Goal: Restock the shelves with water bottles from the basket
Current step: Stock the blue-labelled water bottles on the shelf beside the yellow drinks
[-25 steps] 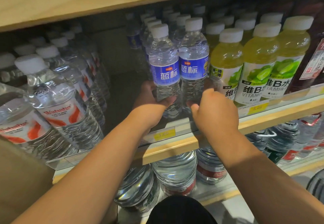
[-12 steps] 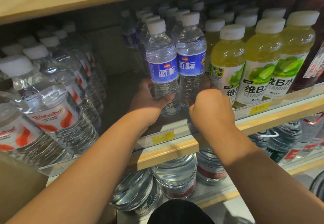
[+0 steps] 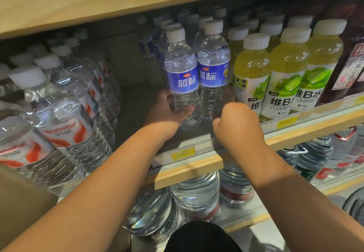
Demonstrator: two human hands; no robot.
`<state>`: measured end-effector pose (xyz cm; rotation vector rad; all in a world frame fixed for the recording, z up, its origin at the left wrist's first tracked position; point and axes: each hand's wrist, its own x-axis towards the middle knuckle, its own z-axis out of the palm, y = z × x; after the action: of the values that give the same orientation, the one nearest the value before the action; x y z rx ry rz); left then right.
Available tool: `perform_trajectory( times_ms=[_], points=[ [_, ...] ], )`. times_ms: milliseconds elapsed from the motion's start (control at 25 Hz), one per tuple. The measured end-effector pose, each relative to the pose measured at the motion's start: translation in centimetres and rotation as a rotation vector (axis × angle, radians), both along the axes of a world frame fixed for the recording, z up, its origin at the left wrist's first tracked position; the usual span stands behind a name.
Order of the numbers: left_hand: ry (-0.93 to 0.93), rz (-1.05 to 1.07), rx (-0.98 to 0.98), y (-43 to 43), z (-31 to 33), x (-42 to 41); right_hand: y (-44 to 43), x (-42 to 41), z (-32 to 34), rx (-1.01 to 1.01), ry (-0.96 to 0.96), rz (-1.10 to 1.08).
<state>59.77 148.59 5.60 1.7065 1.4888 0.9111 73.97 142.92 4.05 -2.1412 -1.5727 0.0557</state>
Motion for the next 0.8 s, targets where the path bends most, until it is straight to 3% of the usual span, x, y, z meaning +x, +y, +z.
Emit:
perform_trajectory(
  times_ms=[200,360,560,800],
  points=[
    [0.274,-0.056,0.005,-2.6,1.1,-1.3,-2.1,0.4,-0.3,0.061,-0.059,0.076],
    [0.597,-0.093,0.311,-6.5,1.0,-2.1,-4.6,1.3,-0.9,0.107,-0.209,0.136],
    [0.566,-0.335,0.536,-9.4,0.2,-0.5,-9.2,3.8,-0.5,0.102,-0.343,0.109],
    [0.496,-0.593,0.647,-13.8,-0.8,7.7,-18.7,12.8,-0.4,-0.044,-0.544,-0.096]
  ],
)
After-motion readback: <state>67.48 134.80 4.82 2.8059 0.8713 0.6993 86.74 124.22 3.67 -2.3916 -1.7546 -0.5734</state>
